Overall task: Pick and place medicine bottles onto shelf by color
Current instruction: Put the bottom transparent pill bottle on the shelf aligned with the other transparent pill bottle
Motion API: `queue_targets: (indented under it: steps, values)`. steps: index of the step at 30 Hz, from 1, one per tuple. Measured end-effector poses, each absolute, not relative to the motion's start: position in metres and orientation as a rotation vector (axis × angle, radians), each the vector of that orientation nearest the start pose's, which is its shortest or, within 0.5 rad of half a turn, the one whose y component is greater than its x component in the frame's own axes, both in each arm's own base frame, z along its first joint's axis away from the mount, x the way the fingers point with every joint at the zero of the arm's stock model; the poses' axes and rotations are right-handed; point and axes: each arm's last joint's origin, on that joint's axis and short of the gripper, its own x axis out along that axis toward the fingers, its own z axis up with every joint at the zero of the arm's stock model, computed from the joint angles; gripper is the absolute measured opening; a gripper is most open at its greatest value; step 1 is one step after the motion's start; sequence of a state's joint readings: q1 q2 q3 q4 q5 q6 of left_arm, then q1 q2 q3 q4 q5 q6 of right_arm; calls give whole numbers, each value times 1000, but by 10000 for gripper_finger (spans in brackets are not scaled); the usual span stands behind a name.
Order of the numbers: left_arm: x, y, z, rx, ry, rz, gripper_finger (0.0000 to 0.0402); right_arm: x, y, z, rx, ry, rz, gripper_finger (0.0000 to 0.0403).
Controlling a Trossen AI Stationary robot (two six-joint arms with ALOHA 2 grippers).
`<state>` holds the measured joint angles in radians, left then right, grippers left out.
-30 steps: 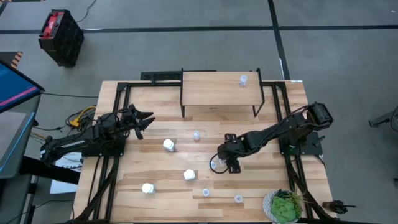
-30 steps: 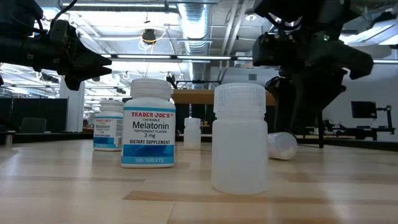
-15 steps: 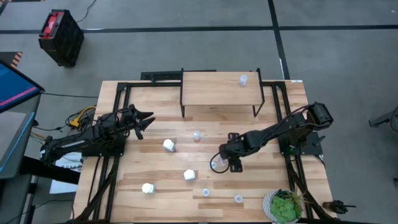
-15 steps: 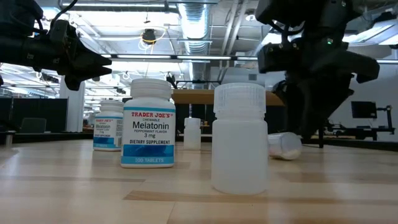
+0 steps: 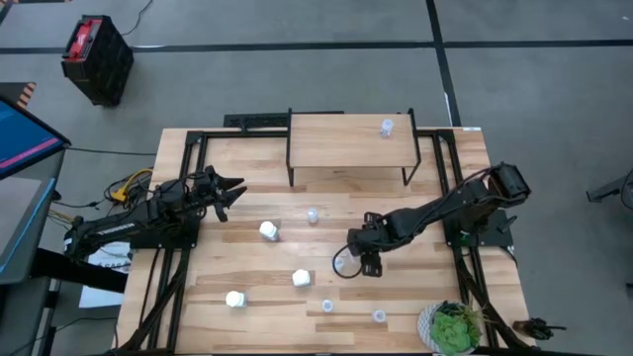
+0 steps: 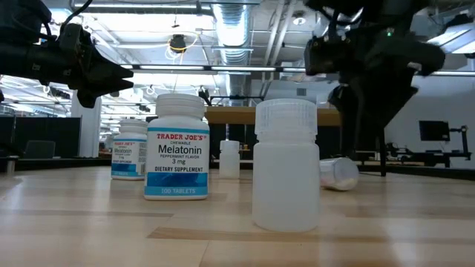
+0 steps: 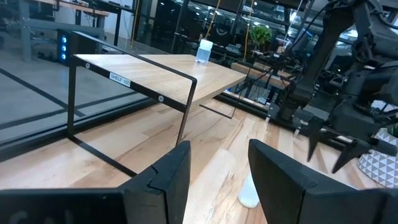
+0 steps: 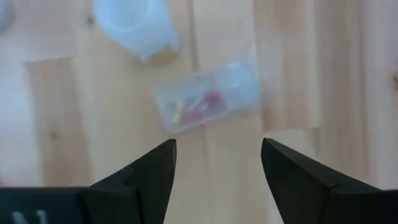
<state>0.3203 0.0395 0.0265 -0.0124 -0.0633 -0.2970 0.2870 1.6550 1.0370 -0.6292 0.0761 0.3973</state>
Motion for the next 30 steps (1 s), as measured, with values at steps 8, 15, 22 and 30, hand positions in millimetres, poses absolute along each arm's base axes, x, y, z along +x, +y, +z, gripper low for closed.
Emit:
queue_targets:
  steps: [8,15,22,30]
  values:
    - [93,33,168,-292,-31,385,149,284,126,196,232,1269,-100,260]
    - [93,33,168,-293,-31,384,149,272,173,216,341,1227,-67,260]
    - [93,33,168,-296,-32,384,149,249,209,220,419,1226,-37,260]
    - [93,33,168,-296,-31,381,149,234,227,220,519,1244,-80,260]
